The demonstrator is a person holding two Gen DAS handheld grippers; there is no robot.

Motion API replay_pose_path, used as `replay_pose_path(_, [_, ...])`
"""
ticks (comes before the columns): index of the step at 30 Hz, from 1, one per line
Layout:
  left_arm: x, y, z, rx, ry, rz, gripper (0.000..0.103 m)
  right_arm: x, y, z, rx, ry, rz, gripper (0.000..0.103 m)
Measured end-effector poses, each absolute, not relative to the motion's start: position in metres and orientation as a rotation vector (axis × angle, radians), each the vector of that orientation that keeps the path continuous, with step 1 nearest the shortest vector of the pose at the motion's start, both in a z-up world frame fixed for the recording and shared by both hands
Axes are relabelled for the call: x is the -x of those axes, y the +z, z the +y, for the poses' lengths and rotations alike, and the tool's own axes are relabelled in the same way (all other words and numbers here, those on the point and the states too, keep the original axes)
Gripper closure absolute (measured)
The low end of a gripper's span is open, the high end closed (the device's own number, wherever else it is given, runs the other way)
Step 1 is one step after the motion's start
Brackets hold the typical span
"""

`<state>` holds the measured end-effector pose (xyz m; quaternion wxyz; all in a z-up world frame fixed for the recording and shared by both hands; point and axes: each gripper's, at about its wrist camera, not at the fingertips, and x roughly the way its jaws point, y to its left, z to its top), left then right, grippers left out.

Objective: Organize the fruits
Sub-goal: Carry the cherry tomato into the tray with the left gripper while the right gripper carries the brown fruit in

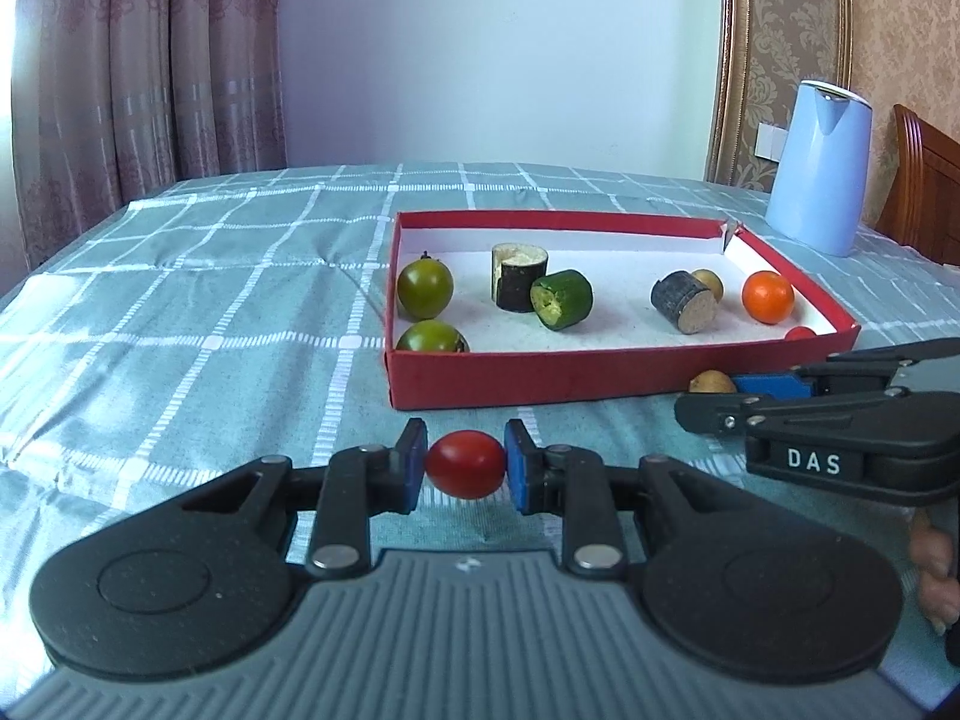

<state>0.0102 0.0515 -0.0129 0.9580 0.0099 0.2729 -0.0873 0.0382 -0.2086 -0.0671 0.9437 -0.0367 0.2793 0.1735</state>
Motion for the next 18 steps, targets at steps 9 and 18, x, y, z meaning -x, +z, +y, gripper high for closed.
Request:
replay_pose_path(9, [-0.013, 0.001, 0.042, -0.043, -0.188, 0.529, 0.078, -0.017, -0.047, -0.217, 0.077, 0.349, 0.419, 0.079])
replay_pose_path(18, [-0.04, 0.02, 0.02, -0.07, -0.19, 0.499, 0.078, -0.051, -0.029, -0.238, 0.084, 0.234, 0.393, 0.079])
